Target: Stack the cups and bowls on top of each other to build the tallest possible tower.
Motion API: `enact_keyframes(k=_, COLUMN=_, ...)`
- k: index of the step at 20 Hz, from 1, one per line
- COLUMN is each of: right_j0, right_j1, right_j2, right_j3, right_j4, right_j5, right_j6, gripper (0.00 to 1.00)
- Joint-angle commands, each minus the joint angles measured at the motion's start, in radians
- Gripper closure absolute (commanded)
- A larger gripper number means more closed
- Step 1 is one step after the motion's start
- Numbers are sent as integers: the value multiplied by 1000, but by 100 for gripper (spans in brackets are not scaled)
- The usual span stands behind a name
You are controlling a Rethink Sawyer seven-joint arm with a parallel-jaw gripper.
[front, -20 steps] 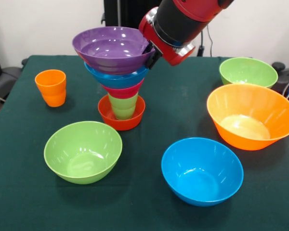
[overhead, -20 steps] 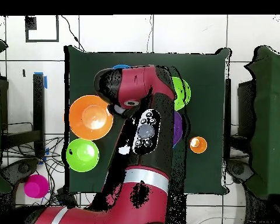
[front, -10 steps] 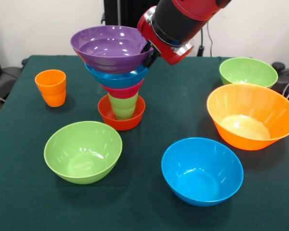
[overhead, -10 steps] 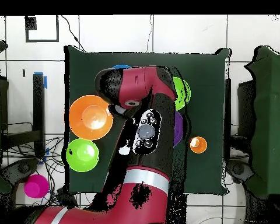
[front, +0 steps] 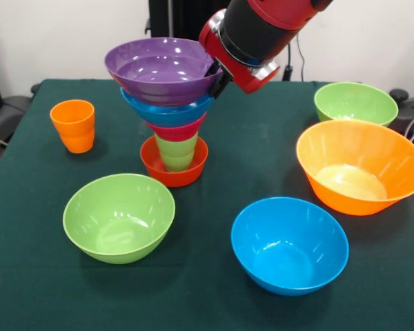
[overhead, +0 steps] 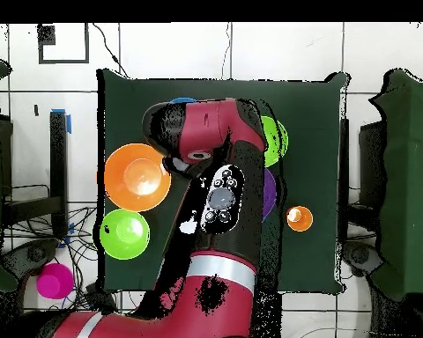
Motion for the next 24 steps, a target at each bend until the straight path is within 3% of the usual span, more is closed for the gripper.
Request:
enact_keyframes(k=1, right_j0=5, right_j1=29, right_j2=107, right_j3=27, right_j4=33, right_j5=55, right_j6=-7, gripper=100)
enact_keyframes(k=15, right_j0=20, right_j1=34, right_j2=94, right_j3=32, right_j4=49, right_j5=42, right_j6=0, gripper=100)
enact_keyframes(k=24, right_j0=28, right_j1=50, right_j2=78, right_j3=7, right_j4=33, right_j5=119, right_j6=-19, gripper=100)
